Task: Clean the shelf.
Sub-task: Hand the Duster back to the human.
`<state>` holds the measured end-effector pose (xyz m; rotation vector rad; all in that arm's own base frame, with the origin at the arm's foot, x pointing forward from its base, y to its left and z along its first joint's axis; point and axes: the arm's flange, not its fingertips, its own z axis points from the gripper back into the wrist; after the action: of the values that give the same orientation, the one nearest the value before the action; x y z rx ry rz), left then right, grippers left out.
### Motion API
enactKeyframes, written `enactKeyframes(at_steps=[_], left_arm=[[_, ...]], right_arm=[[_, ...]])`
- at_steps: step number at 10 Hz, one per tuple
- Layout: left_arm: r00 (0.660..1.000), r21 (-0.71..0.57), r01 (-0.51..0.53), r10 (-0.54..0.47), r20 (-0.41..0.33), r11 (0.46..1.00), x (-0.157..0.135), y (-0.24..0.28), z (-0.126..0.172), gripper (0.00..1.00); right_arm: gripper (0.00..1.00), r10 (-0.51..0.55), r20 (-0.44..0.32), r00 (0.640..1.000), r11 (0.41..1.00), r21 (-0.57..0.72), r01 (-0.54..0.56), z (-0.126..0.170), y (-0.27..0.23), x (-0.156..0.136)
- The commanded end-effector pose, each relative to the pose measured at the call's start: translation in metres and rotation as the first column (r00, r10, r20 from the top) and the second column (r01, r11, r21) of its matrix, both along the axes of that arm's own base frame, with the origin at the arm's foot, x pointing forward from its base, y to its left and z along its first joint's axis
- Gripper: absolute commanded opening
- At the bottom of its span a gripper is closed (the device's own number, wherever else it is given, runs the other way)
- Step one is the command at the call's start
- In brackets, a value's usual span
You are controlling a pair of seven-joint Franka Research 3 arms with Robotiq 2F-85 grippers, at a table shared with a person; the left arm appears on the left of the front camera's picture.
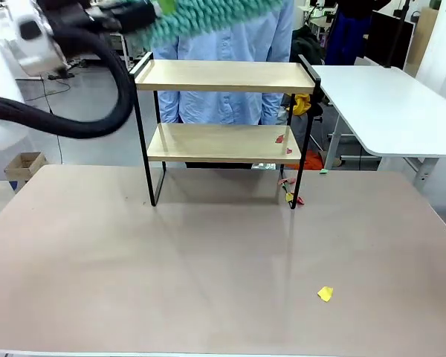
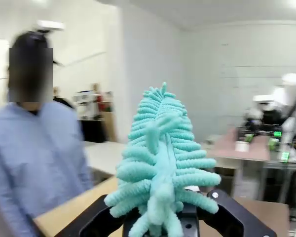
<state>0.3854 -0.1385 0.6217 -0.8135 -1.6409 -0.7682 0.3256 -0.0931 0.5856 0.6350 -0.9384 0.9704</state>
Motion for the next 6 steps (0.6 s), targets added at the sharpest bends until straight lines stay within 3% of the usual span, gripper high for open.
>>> enactKeyframes(at_steps=[1,3,6], left_arm=[[0.957,0.01,-0.289,0.289,0.008,0.957,-0.027,0.021,0.004,0.17],[0.833,-0.033,-0.552,0.553,0.005,0.833,-0.047,0.07,0.007,0.17],[0.66,-0.057,-0.751,0.75,-0.053,0.657,-0.059,0.122,-0.018,0.17]], right_arm=[[1.0,0.014,0.019,1.0,1.0,-0.004,-0.014,0.001,-0.002,0.001],[1.0,0.014,0.019,1.0,1.0,-0.004,-0.014,0.001,-0.002,0.001],[1.0,0.014,0.019,1.0,1.0,-0.004,-0.014,0.001,-0.002,0.001]])
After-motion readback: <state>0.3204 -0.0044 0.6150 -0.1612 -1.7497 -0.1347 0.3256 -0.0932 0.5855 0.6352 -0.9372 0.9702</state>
